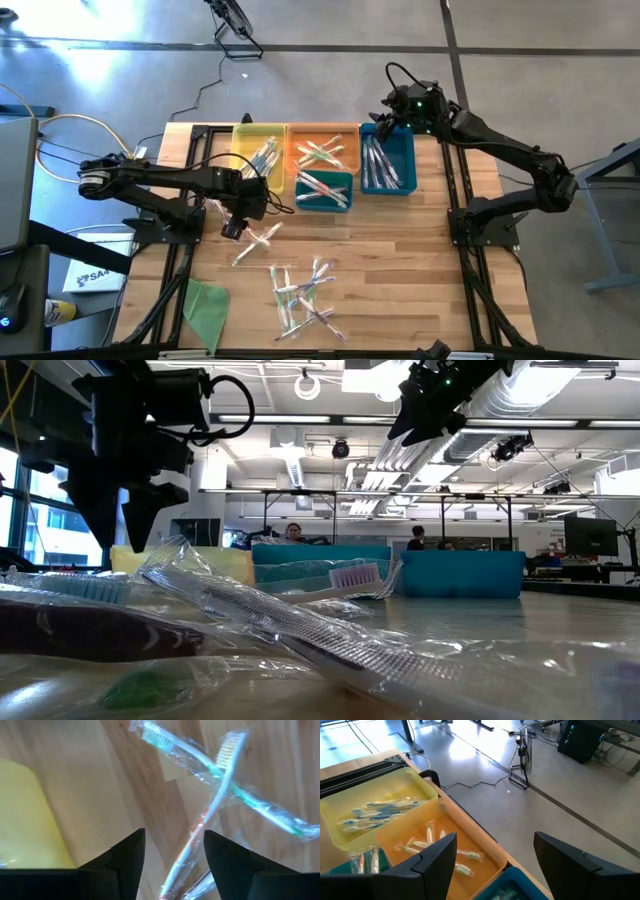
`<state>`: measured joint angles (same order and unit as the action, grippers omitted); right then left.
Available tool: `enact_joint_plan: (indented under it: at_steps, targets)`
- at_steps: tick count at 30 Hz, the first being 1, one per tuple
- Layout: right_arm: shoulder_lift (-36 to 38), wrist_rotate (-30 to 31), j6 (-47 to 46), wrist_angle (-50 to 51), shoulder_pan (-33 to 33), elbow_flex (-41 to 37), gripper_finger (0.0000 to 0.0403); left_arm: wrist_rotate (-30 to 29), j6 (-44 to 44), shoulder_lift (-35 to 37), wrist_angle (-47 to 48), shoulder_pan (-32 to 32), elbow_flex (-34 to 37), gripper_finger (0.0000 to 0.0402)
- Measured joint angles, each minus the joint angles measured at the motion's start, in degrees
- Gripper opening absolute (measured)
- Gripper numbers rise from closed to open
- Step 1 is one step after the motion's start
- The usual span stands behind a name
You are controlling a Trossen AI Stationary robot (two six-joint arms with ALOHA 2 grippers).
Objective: Pick & Place Toothbrushes
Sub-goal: Put the orange toothbrush into the dark green bin
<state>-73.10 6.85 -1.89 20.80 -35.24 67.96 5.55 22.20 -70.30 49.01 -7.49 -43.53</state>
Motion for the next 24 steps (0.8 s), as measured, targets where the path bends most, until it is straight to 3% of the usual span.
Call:
enact_joint_plan:
  at_steps: [12,21,24]
  targets:
    - [0.0,-1.47,-0.03,0.0,-0.02,0.0,0.0258,4.52,-7.59,-0.43,0.11,0.36,0.0,0.0198]
    - [0.0,-1.49,-0.04,0.0,-0.02,0.0,0.0258,4.69,-13.76,-5.11,-0.02,8.53,-0.02,0.0198]
    - [0.0,-1.49,-0.04,0.0,-0.02,0.0,0.0258,2.32,-16.63,-6.12,-0.22,9.5,-0.02,0.0198]
